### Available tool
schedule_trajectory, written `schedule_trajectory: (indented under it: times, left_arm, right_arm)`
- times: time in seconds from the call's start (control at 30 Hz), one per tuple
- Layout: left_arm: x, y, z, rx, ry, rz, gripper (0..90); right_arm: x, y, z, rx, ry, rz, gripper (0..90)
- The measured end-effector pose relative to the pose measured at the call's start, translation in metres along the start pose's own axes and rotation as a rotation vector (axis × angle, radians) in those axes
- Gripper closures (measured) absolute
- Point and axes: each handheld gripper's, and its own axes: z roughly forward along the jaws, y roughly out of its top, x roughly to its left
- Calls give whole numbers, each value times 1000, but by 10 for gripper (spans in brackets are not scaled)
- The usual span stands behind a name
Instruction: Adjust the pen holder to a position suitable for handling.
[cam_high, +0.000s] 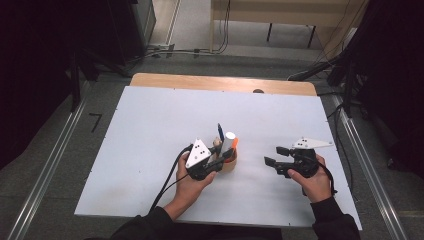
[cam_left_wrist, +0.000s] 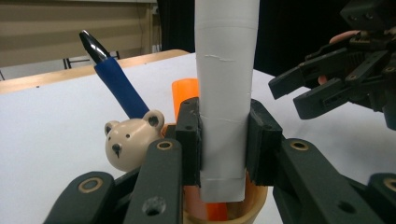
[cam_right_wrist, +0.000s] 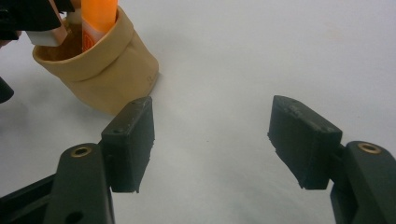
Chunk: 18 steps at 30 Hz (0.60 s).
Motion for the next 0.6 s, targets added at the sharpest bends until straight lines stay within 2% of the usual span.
schedule_trajectory:
  times: [0.3,0.6]
  left_arm:
    - [1,-4,2,-5,-2,-12,714]
    - [-1,-5,2,-10,15,7,707]
  right_arm:
    - [0,0,0,4,6,3,298]
    - [0,0,0,4,8,3,298]
